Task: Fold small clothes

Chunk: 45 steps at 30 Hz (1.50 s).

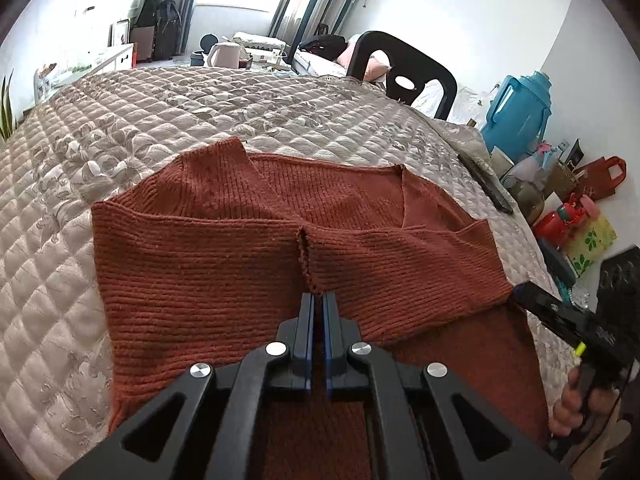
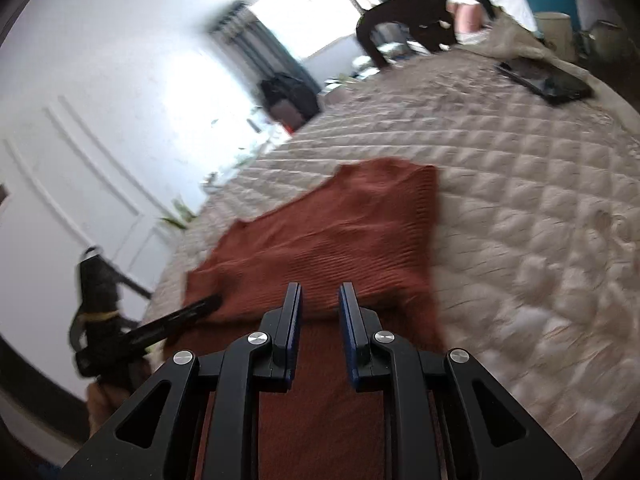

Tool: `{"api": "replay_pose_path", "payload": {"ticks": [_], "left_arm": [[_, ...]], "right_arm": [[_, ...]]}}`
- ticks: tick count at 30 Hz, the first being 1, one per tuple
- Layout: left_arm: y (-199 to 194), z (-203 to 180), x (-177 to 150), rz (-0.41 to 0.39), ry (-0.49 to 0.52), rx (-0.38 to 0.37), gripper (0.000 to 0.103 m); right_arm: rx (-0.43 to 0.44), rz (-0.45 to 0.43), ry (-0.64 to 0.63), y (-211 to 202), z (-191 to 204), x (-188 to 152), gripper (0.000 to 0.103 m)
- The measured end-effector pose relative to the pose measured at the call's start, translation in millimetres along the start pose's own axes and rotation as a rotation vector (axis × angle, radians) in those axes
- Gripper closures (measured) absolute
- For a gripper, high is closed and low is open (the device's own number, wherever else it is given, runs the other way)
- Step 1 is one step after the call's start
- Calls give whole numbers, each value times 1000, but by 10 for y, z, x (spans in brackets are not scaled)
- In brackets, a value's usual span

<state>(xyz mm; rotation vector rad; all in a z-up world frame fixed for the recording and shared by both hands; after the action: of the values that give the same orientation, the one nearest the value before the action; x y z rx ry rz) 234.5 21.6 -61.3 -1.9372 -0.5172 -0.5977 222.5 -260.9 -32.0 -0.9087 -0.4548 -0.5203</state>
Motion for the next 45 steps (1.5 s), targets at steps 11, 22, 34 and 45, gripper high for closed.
{"api": "replay_pose_path", "payload": {"ticks": [11,22,34,45], "left_arm": [[-426,-32,159,-93,5,-1,95],[332,-126,249,-4,14,-17,94],[-69,-321,11,-21,107,-34,95],[-28,-179,-172,6,36,-98,95]], "right_arm": [[-74,-3,60,-174,-261,96,100],[-42,75,132,585,-529,634,101],[-18,63,-3,121,-224,232,99],[-76,84,-60,106,-293,-14,103]]}}
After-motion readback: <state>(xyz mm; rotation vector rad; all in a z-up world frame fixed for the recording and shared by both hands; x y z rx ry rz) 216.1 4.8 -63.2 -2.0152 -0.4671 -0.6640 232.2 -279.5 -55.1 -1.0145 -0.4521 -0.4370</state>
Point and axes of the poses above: each gripper's, at about its wrist camera, not at the fingertips, and y roughly the way its jaws point, z to its left, x to its top, the point moved 3 cm from there along y, roughly the way its jaws point, and after that the axes turned 4 degrees about -x, right-handed, at the moved point
